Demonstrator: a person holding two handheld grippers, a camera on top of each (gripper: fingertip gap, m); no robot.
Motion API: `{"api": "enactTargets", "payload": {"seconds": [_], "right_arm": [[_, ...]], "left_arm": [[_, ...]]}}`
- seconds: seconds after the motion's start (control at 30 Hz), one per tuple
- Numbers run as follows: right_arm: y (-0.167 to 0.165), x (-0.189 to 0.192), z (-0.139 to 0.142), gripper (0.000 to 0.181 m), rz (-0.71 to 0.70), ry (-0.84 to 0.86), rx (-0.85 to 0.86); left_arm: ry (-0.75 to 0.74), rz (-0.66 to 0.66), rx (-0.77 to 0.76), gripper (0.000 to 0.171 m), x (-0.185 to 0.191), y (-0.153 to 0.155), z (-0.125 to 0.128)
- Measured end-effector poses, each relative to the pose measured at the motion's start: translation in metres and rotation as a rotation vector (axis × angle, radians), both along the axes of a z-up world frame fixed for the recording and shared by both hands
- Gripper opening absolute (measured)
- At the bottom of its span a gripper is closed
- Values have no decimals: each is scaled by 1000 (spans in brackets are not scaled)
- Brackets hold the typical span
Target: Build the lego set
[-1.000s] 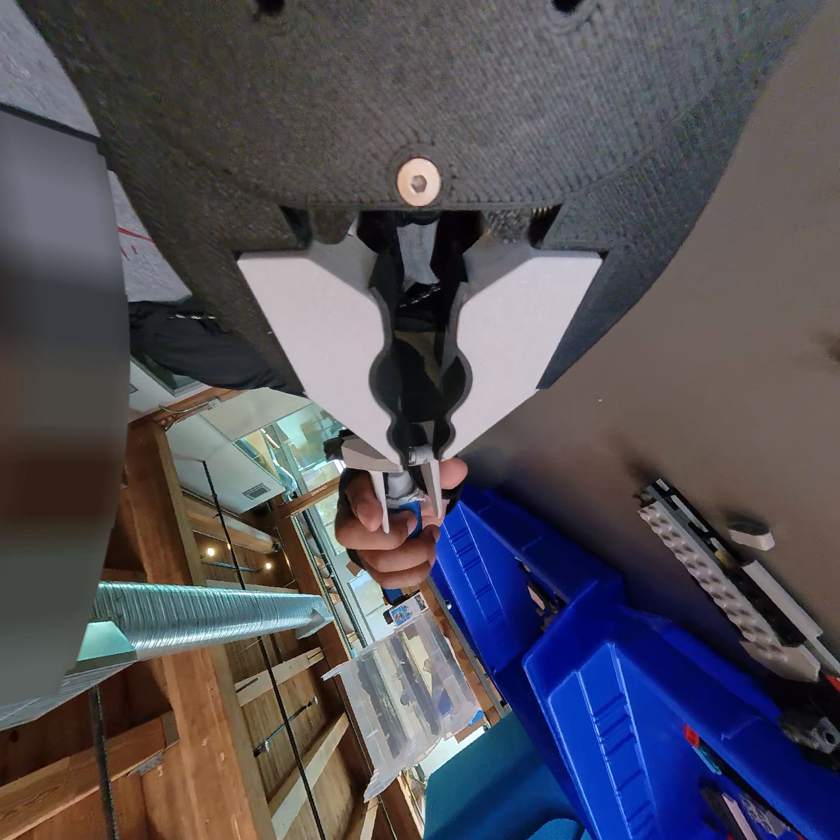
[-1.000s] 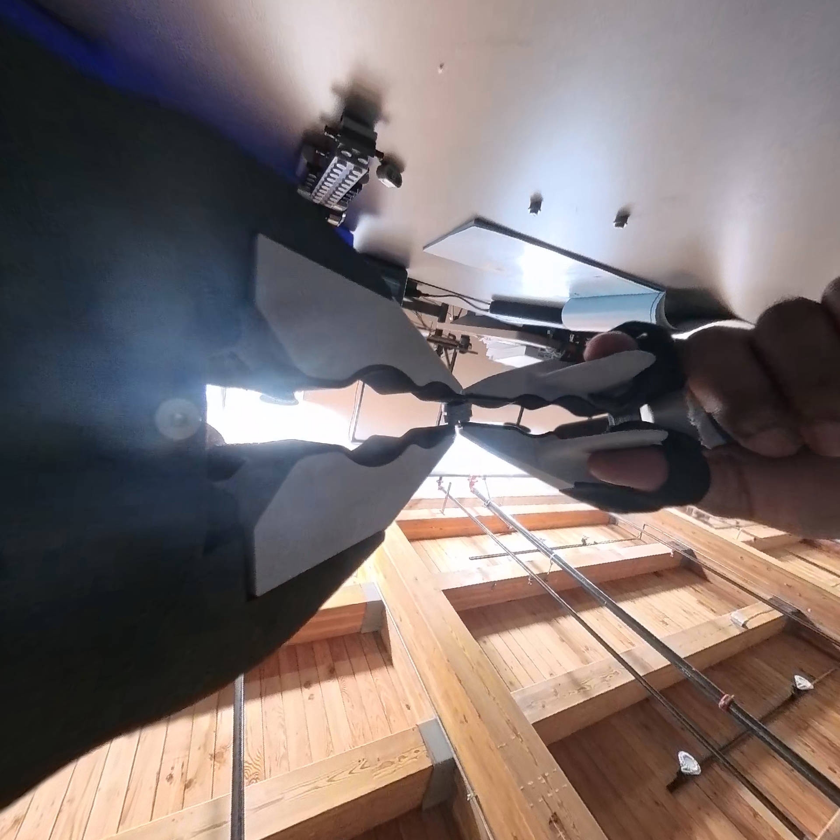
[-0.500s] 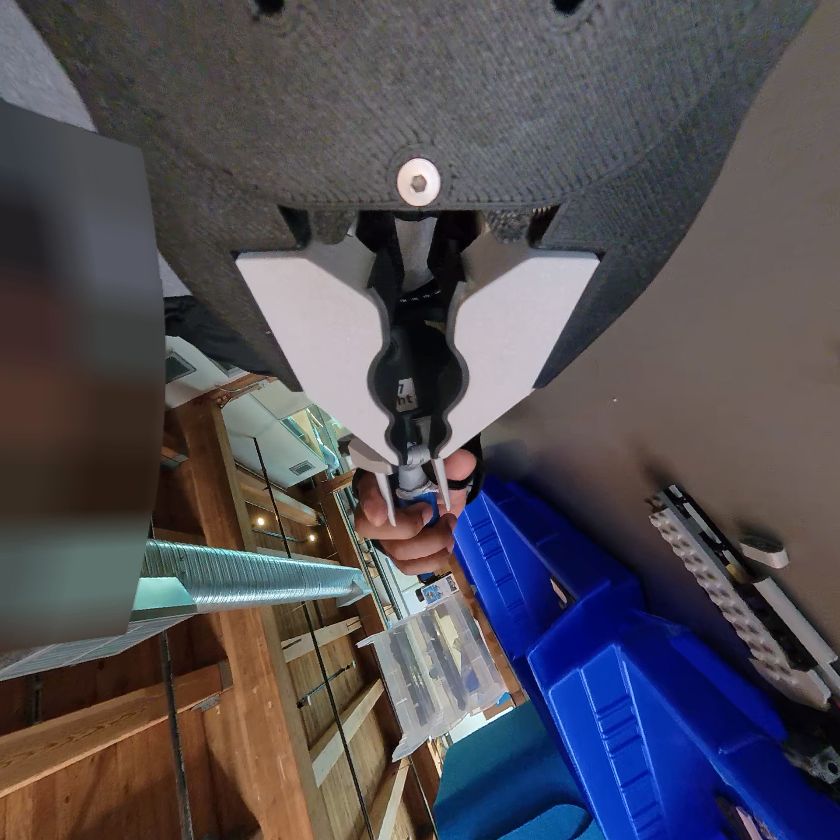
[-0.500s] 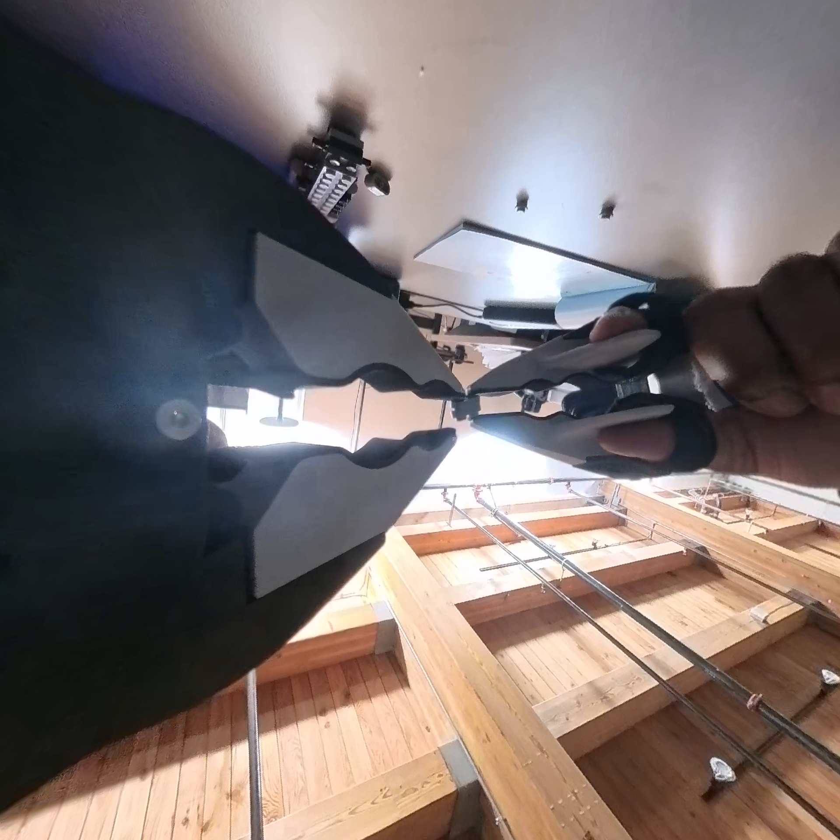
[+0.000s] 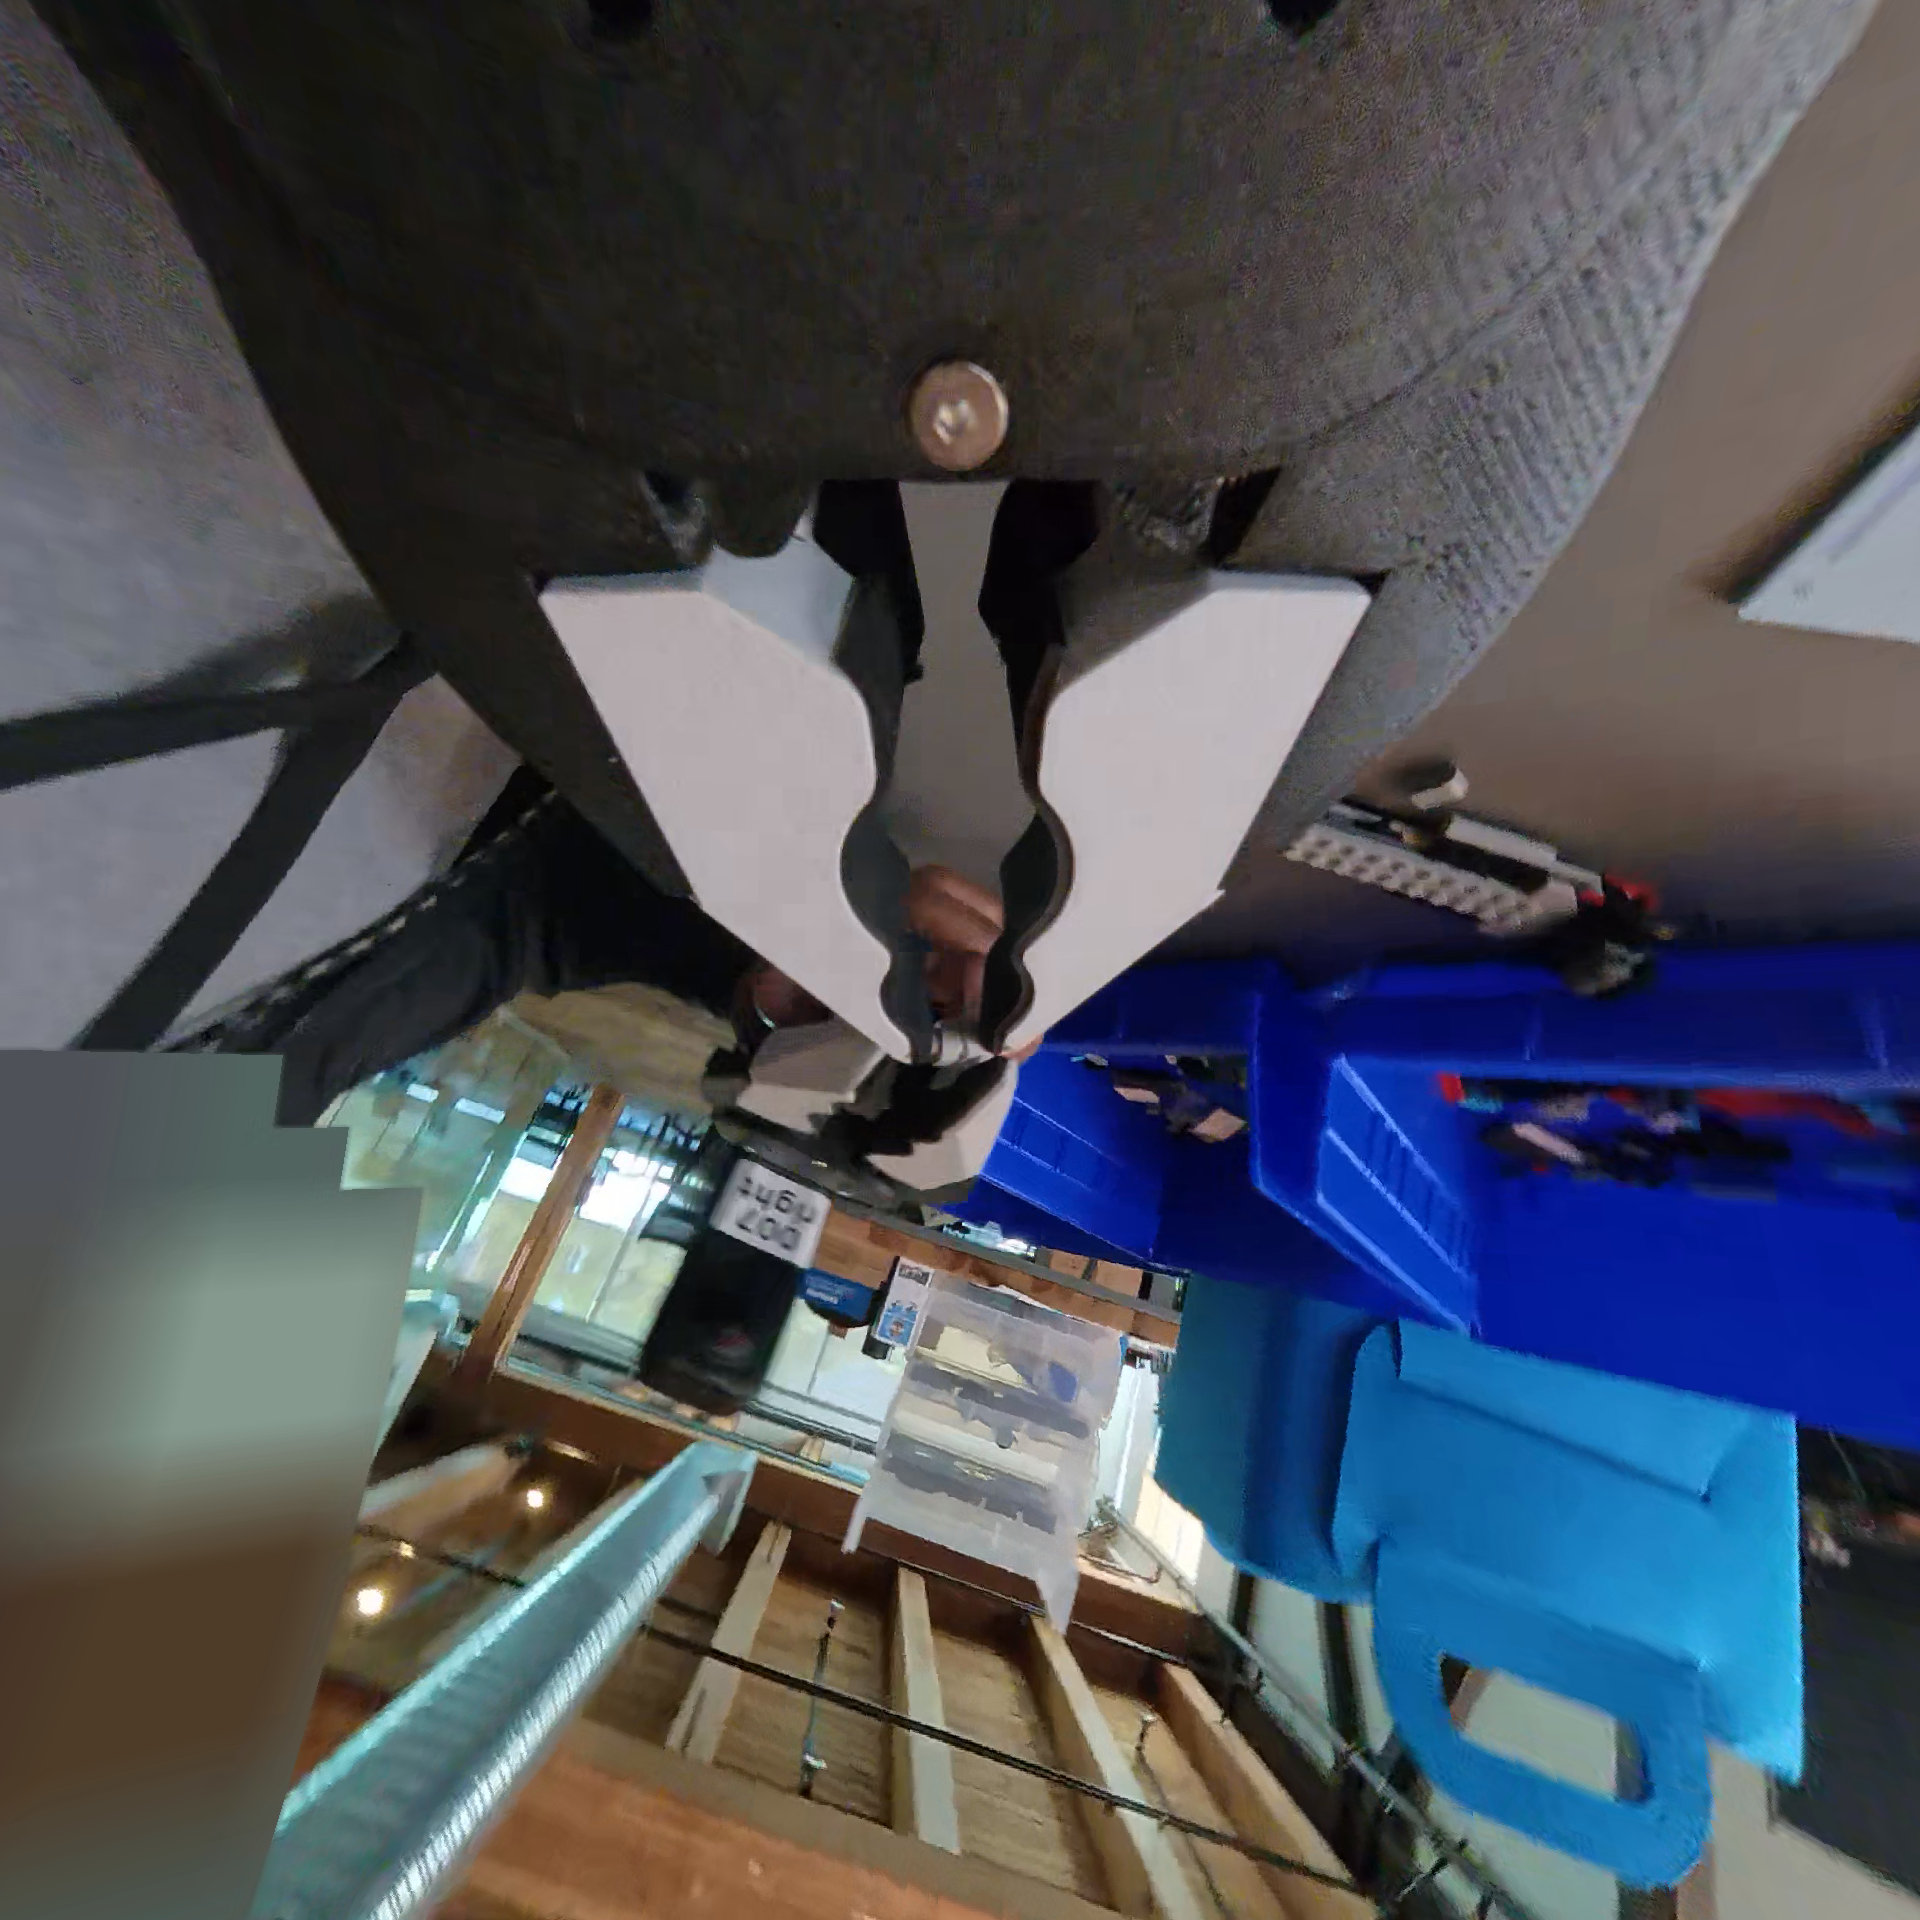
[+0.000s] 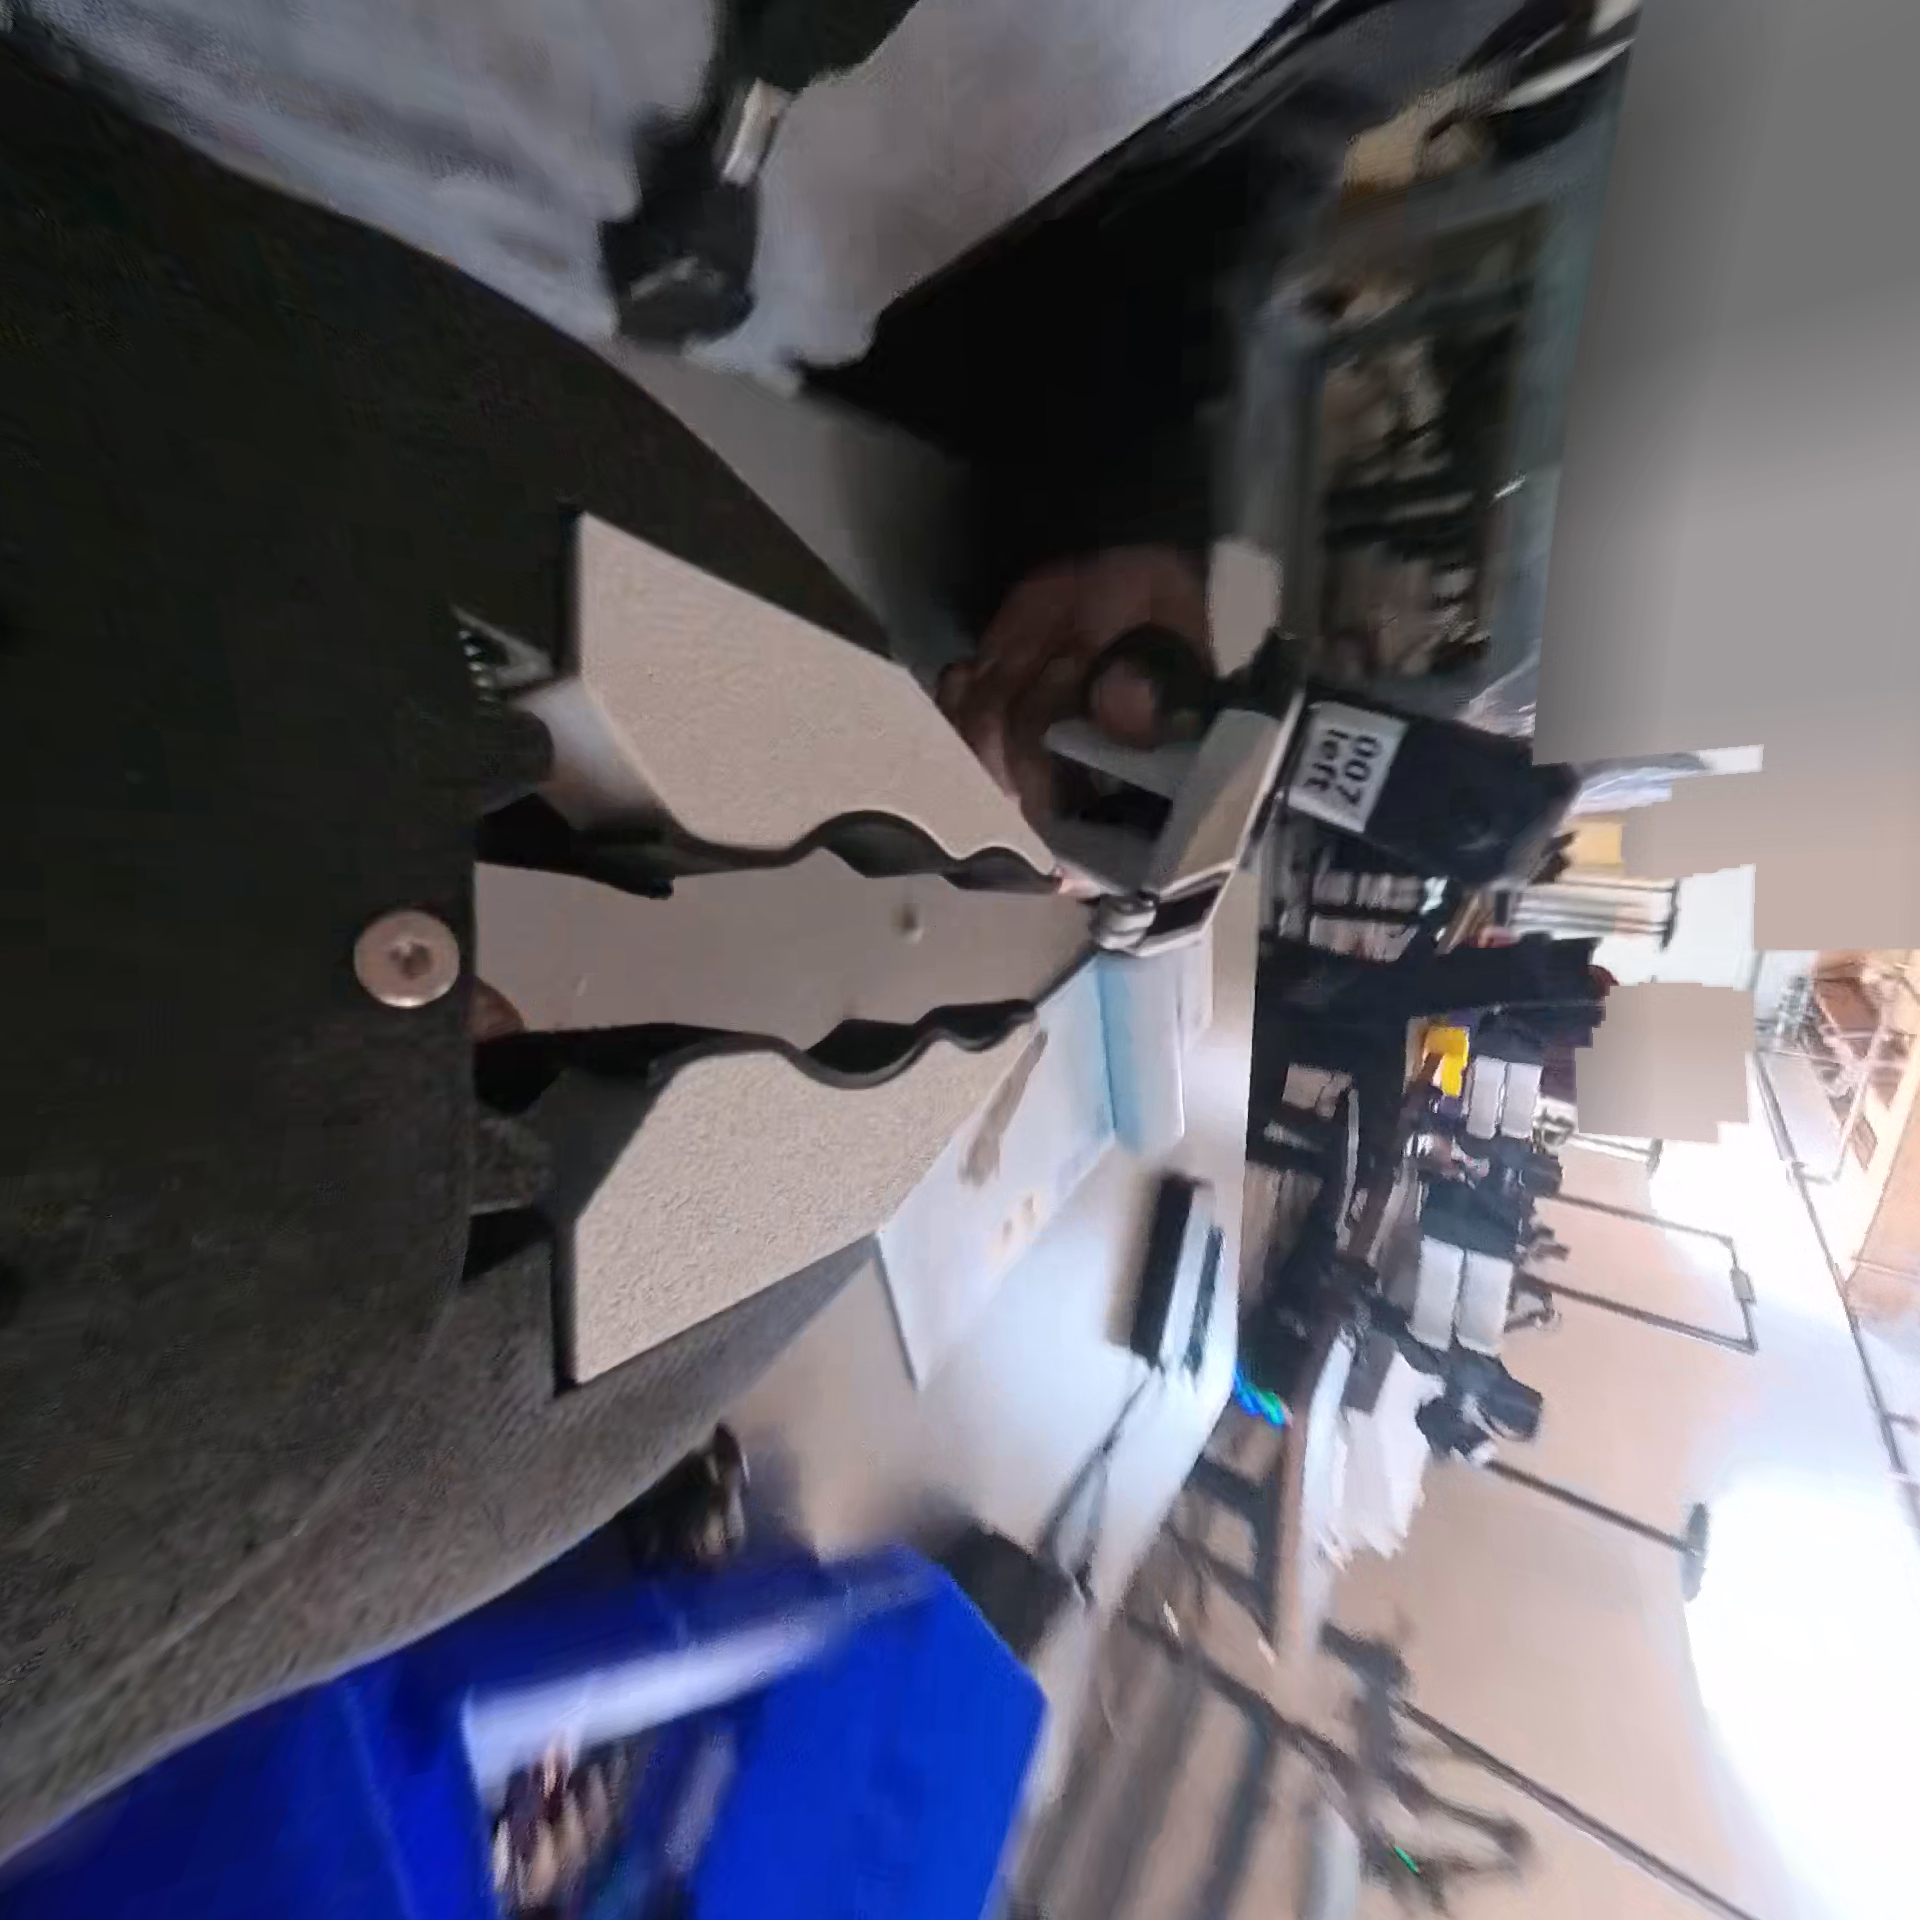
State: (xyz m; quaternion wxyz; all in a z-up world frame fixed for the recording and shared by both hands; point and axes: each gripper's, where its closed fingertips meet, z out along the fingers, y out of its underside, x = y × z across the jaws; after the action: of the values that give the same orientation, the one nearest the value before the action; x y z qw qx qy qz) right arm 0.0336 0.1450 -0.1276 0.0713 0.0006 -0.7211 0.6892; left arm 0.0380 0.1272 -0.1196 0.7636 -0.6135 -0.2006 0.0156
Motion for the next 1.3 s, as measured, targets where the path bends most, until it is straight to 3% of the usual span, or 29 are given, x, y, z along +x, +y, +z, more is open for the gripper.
{"api": "enactTargets", "payload": {"seconds": [0.17, 0.37, 0.53, 0.8, 1.3], "right_arm": [[-5, 17, 8, 26, 134, -261, -114], [-7, 29, 8, 23, 200, -301, -116], [-9, 37, 6, 10, 226, -284, -109], [-9, 41, 5, 11, 230, -253, -105], [-12, 43, -5, 10, 217, -243, -55]], "left_arm": [[184, -1, -58, 10, 16, 7, 4], [265, -29, -89, 10, 27, 14, 2], [296, -41, -105, 10, 30, 17, 0], [293, -75, -108, 10, 35, 18, -2], [158, -166, -124, 10, 37, 18, -12]]}}
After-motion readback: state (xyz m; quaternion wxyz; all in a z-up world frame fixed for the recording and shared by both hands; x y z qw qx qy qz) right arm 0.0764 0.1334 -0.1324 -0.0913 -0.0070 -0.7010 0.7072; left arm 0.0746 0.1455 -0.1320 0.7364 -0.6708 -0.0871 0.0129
